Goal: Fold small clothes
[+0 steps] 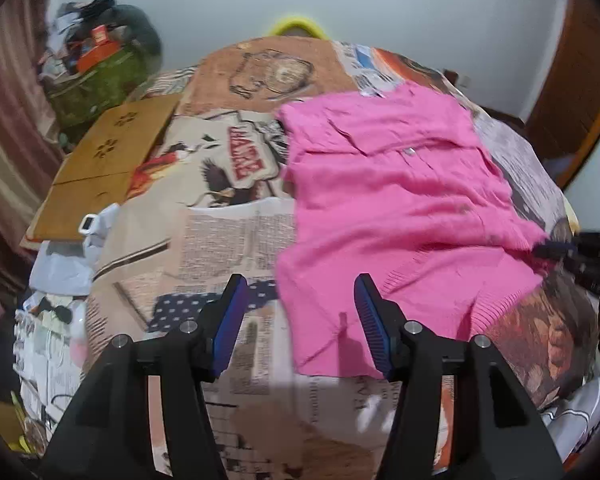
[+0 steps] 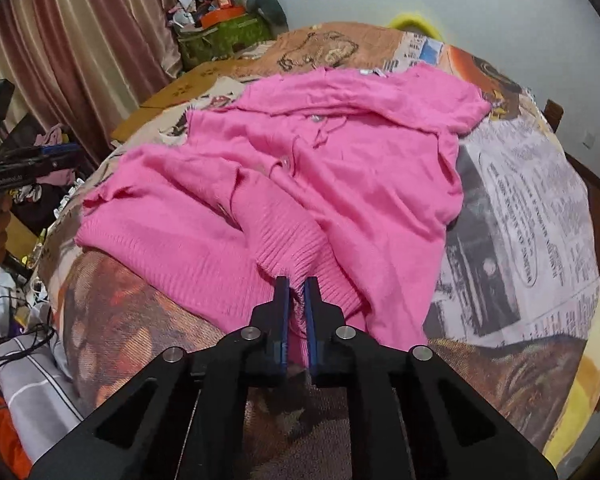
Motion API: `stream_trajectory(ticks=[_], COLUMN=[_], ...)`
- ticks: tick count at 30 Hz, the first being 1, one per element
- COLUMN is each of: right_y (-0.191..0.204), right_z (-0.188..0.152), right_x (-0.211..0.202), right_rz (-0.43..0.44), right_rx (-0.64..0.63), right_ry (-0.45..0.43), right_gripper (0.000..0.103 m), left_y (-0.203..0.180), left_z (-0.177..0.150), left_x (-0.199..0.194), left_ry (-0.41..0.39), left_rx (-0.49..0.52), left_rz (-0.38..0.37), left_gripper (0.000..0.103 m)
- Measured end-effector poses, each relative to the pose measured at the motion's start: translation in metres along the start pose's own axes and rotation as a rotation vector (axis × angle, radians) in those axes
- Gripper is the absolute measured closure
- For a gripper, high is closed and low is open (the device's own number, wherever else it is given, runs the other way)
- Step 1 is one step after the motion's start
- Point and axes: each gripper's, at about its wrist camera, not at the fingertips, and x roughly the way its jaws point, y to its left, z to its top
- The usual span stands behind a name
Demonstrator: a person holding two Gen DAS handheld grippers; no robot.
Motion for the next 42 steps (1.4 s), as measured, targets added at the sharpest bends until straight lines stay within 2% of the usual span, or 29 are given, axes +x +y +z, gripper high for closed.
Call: stream_trajectory(ticks=[7,10,11,12,14,18,19,23,28,30,32,33,42], right_y=[-0.005,-0.005,-0.004,-0.004,-0.003,-0.002,-0.001,0.001,0.005,0.005,0.006,0.004,-0.006], right_z=[0.015,0.018,0.018,0.018,0.018,0.013,0.012,0.007,0.007,0.007,0.009,0.01,0.018], right_x=[-0.022,-0.027,-0.028,-0.028,-0.027,-0.02,-0.018,-0.005,0.006,0.011,0.015,0.015,-0.036], right_rz=[0.022,0.02,0.016,0.015,0.015,0.051,0.054,0.045,0.015,-0.008,-0.023,-0.024,0.016], right_rx=[0.052,0.052,0.049,0.046,0.036,0.026,0.024,0.014,-0.029,-0.04,-0.045,-0.036,0.061], right_ry=[-0.099,-0.116,-0.12,-0.118,-0.113,-0.071,-0.055,-0.01,0.001,0.0,-0.001,-0.005,-0.157], right_gripper=[0.099,0.1,0.1,0.1,0.099,0.098,0.094,0.065,0.065,0.067,0.091,0.095,0.1], left_y=[-0.031,-0.035,-0.033,-0.032,-0.028,-0.024,-0.024,-0.025,-0.027,-0.028,-0.027,-0.026,0.004], left_z=[-0.005,-0.006,-0.006,-0.004,-0.003,-0.002,-0.002,0.004,0.016,0.02,0.022,0.023,0.018], left_x=[0.042,0.052,0.052,0.052,0.054,0.047,0.044,0.028,0.007,-0.003,-0.011,-0.016,-0.048], left_ry=[0.089,0.084,0.082,0.084,0.098,0.071,0.058,0.011,-0.04,-0.063,-0.079,-0.088,-0.136], left_rx=[0.098,0.113,0.108,0.1,0.086,0.074,0.073,0.057,0.029,0.022,0.012,0.003,-0.113], left_rz=[-0.048,-0.036,-0.037,-0.034,-0.03,-0.024,-0.023,-0.027,-0.062,-0.075,-0.089,-0.097,-0.144], left_gripper=[0.048,0.049,0.059,0.08,0.099,0.102,0.102,0.102,0.102,0.102,0.102,0.102,0.102])
